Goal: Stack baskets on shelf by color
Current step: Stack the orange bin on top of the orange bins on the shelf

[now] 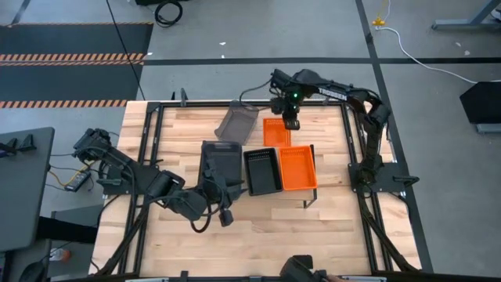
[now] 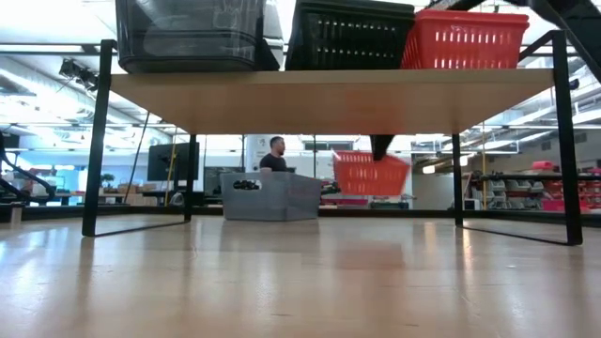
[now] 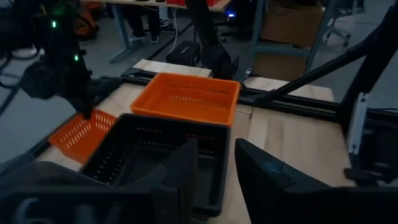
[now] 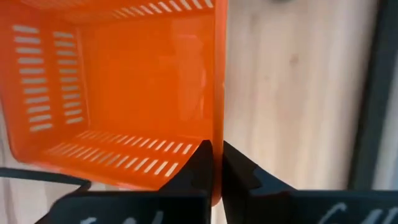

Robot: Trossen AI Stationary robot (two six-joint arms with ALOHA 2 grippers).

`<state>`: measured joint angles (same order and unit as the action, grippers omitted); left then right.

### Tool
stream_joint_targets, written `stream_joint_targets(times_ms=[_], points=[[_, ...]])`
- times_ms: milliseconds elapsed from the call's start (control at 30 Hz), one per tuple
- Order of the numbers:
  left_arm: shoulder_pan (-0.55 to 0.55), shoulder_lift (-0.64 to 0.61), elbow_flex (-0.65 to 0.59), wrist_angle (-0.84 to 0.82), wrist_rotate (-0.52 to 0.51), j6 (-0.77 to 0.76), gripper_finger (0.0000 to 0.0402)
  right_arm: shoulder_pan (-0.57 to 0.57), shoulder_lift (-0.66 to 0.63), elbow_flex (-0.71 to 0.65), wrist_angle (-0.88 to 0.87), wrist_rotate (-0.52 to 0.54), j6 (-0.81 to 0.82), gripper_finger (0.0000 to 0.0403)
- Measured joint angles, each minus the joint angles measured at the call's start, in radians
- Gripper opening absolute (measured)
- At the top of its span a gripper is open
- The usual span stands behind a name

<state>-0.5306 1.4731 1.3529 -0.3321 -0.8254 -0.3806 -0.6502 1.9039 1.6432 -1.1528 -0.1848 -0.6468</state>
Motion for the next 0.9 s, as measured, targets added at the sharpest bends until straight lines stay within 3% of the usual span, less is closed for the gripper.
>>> stream_joint_targets(times_ms=[200, 500, 733, 900], points=[[0.033, 0.000, 0.000, -0.008, 0.000, 0.100, 0.0117, 0.000, -0.079, 0.155, -0.084, 0.122, 0.019, 0.0034], [0.039, 0.000, 0.000, -0.032, 0.000, 0.060, 0.0117, 0.001, -0.222, 0.378, -0.107, 0.410, 0.119, 0.0014], [0.039, 0.000, 0.000, -0.037, 0.000, 0.025, 0.0117, 0.034, -0.355, 0.421, -0.234, 0.391, 0.104, 0.0023], [0.038, 0.000, 0.000, -0.040, 0.000, 0.024, 0.0117, 0.071, -0.437, 0.422, -0.359, 0.206, 0.124, 0.0015]])
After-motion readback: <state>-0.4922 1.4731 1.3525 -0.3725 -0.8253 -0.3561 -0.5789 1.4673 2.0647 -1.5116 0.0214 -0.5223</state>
